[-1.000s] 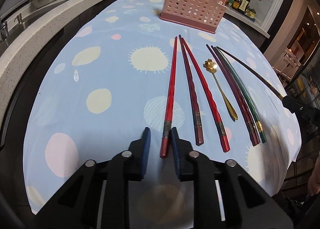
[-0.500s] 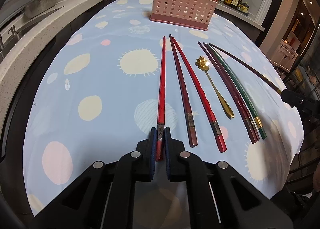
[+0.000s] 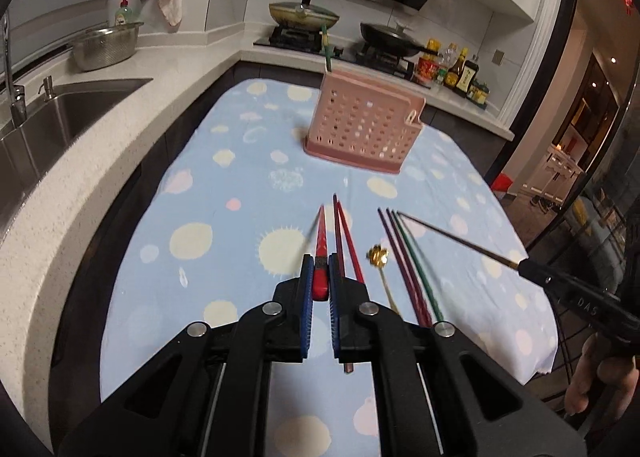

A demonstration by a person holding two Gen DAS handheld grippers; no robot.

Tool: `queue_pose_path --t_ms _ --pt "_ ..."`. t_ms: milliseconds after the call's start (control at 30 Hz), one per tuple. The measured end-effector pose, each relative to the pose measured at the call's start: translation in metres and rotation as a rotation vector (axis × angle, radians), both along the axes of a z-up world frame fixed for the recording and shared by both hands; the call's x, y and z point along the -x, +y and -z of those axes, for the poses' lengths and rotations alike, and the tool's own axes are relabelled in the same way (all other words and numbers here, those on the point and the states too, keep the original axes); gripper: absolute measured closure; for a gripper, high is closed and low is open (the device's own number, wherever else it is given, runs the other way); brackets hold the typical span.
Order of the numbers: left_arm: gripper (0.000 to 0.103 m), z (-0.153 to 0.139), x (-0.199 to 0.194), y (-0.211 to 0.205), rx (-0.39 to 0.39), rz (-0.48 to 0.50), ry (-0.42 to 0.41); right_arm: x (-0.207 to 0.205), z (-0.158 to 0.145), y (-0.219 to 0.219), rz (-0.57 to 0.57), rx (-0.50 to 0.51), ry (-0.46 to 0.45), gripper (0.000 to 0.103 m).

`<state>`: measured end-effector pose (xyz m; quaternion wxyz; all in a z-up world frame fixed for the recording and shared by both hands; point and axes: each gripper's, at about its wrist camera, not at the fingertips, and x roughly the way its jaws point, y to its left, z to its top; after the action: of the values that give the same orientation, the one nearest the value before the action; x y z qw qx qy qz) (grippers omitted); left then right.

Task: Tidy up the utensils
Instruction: 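Lift the red chopstick with the left tool while the right tool lifts the brown chopstick, then lower the red chopstick into the pink caddy with the left tool while the right tool lowers the brown one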

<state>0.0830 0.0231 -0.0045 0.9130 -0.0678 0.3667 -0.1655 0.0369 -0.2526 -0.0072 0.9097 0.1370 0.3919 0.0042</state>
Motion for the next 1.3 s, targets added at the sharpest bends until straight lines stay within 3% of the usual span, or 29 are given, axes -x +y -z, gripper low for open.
queue_pose_path --t_ms 200,667,1300 --pt "0.096 -0.042 -0.02 0.004 0.062 -0.015 -0.084 -0.016 -0.026 -0.006 -0.003 -0.024 -0.066 0.095" --pt "0.096 -0.081 -0.068 -0.009 0.086 -0.011 -0.168 -0.057 -0.065 -0.031 0.033 -0.049 -0.157 0.095" --pt "0.096 -0.168 -0.162 -0.044 0.161 0.054 -0.332 -0.16 -0.159 -0.057 0.036 -0.124 -0.376 0.095"
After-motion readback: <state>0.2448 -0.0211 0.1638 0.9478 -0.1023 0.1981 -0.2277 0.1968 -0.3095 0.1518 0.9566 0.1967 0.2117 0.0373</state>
